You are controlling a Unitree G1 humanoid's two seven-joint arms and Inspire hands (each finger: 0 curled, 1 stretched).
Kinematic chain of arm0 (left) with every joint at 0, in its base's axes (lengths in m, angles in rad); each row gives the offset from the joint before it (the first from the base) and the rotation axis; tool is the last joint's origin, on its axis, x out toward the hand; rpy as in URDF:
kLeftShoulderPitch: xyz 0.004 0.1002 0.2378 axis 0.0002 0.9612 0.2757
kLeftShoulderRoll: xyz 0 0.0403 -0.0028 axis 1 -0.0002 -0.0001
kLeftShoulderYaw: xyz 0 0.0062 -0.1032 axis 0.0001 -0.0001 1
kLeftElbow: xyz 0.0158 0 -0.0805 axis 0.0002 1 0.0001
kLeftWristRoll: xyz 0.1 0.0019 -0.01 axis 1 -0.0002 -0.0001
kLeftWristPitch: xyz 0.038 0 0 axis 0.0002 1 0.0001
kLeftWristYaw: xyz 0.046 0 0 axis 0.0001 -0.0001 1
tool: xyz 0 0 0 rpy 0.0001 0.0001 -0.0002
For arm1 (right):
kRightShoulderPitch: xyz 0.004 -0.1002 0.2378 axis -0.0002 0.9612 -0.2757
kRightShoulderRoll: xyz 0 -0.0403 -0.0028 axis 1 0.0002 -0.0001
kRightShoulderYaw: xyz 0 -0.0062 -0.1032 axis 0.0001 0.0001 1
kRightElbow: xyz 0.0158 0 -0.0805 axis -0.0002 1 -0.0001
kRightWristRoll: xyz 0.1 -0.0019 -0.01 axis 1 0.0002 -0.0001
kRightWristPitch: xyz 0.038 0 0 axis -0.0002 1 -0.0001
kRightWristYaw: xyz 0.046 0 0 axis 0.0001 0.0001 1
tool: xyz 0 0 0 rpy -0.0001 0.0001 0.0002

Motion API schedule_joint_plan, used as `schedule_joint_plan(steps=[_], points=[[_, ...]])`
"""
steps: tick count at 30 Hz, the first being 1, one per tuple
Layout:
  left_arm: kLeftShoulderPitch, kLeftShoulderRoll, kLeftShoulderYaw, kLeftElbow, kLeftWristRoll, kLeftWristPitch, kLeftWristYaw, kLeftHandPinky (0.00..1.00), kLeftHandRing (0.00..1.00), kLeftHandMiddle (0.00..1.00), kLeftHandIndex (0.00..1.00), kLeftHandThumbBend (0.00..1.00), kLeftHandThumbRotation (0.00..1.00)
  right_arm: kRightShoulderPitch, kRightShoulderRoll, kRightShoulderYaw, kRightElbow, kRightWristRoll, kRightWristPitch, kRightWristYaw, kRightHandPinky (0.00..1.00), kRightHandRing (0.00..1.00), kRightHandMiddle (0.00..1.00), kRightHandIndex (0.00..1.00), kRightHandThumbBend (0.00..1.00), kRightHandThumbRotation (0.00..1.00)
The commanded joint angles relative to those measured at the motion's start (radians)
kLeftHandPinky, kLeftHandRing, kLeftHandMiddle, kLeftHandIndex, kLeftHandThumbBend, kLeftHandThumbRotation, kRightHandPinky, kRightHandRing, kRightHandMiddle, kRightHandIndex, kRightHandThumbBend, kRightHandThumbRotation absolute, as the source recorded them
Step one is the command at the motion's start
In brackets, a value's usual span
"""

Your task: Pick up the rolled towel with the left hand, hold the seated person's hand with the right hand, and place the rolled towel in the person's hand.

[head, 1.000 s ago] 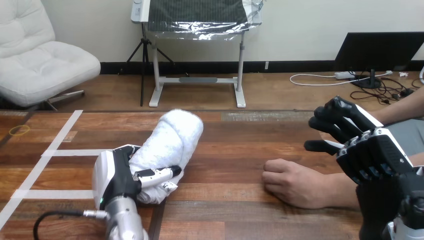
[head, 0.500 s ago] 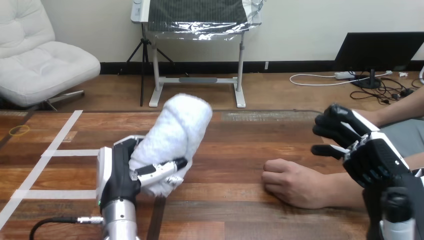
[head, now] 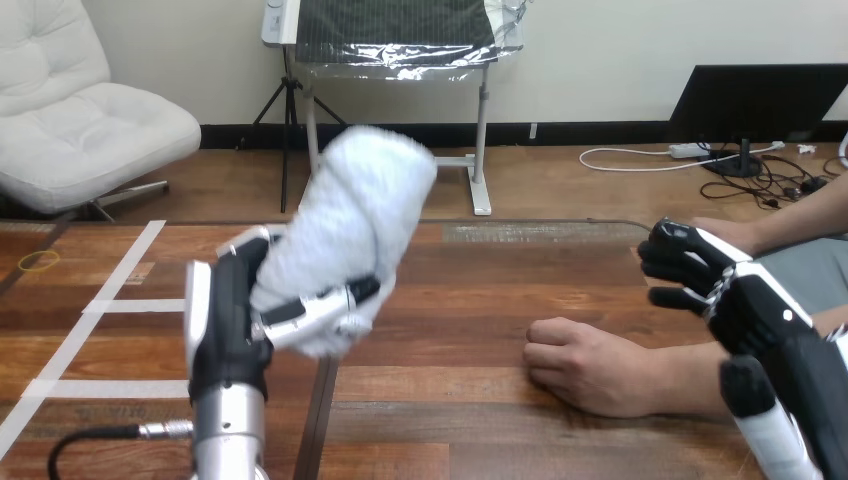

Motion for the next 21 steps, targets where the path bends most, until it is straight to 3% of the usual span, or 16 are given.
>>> schedule_joint_plan(steps=[1,7,13,21], points=[[-0.051,-0.013,0.019,-0.098,-0.017,-0.069,-0.010,0.28,0.35,0.40,0.41,0.61,0.00,-0.092,-0.035,-0.038,0.002,-0.021,0.003,-0.012,0.75,0.81,0.81,0.82,0.86,0.92],[-0.041,-0.025,0.026,-0.116,-0.036,-0.080,-0.030,0.28,0.34,0.40,0.41,0.60,0.00,-0.119,-0.076,-0.059,0.030,-0.032,0.010,0.006,0.76,0.82,0.82,0.83,0.86,0.86],[-0.028,-0.034,0.029,-0.138,-0.044,-0.093,-0.047,0.27,0.33,0.39,0.40,0.59,0.00,-0.155,-0.133,-0.090,0.063,-0.080,0.013,0.014,0.77,0.82,0.84,0.84,0.89,0.75],[0.001,-0.053,0.020,-0.204,-0.093,-0.087,-0.092,0.25,0.32,0.38,0.40,0.56,0.00,-0.184,-0.207,-0.123,0.058,-0.088,0.097,0.043,0.74,0.81,0.84,0.84,0.98,0.55]])
